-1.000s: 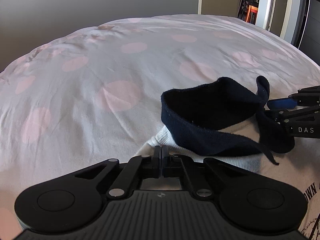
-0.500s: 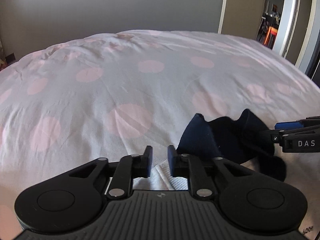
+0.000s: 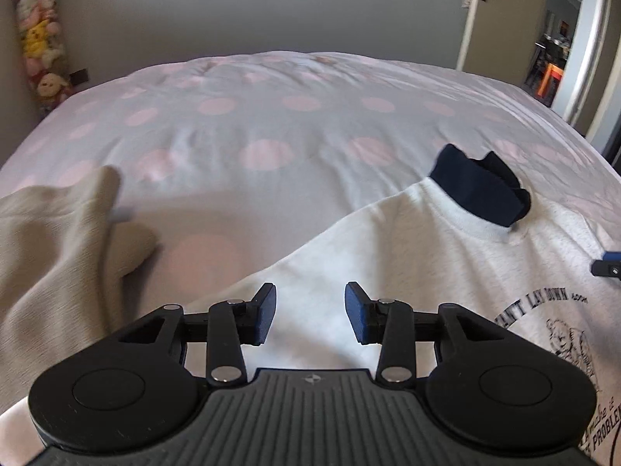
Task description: Fold clothes
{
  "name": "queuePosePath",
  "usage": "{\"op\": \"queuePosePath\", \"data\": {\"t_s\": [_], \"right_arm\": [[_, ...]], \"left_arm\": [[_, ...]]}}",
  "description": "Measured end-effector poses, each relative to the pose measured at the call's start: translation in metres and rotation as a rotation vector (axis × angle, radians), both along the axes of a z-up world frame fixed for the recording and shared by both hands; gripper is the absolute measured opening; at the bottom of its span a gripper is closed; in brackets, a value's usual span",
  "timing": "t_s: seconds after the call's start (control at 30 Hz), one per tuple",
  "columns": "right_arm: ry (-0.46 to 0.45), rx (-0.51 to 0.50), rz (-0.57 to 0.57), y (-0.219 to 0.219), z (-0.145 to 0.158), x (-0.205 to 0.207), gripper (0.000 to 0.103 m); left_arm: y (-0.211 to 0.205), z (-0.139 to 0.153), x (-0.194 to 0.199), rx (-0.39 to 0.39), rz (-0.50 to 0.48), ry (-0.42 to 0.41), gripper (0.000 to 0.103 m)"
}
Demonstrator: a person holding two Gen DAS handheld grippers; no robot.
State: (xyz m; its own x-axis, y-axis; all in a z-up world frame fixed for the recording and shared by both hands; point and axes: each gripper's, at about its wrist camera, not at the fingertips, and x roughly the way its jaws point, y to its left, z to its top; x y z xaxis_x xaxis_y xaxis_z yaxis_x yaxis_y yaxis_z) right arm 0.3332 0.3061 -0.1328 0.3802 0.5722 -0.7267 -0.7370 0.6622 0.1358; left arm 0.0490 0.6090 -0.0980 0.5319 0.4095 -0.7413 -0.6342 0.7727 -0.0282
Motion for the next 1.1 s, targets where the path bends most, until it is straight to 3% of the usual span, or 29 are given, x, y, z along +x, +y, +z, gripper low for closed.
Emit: {"op": "queuePosePath", "data": {"t_s": [0.3,0.37,0.43,0.63,0.83,0.9,1.0,1.07,1.1], "right_arm": [[0.117,-0.008,-0.077,-0.067,-0.008,-0.119,0.065],[0.114,-0.016,-0.077,-0.071,-0.006,-0.141,0.066],[0.106,-0.029,-0.074,-0.072,-0.004,-0.162,0.066],[0.095,-0.038,-0.093,-0.076,0.014,-0.209,0.066],[0.013,-0.119,-0.112,-0.081,0.035,-0.244,0.067],[-0.019,-0.145,-0.148,-0.09,0.041,-0.25,0.067],[-0.051,-0.174,-0.244,-0.105,0.048,-0.252,0.068],[-0.037,-0.166,-0.315,-0.114,0.049,-0.25,0.068],[-0.018,-0.157,-0.341,-0.117,0.047,-0.249,0.068]], "left_arm": [[0.013,0.041,-0.187,0.03,0.297,-0.013,0.045],[0.019,0.043,-0.226,0.016,0.361,-0.023,0.053],[0.028,0.031,-0.255,-0.018,0.409,-0.04,0.058],[0.056,-0.014,-0.332,-0.131,0.536,-0.093,0.058],[0.081,-0.059,-0.347,-0.196,0.518,-0.201,0.058],[0.084,-0.066,-0.345,-0.176,0.482,-0.234,0.058],[0.085,-0.069,-0.345,-0.135,0.433,-0.259,0.044],[0.085,-0.066,-0.347,-0.131,0.403,-0.28,0.023],[0.084,-0.061,-0.349,-0.126,0.388,-0.289,0.018]]}}
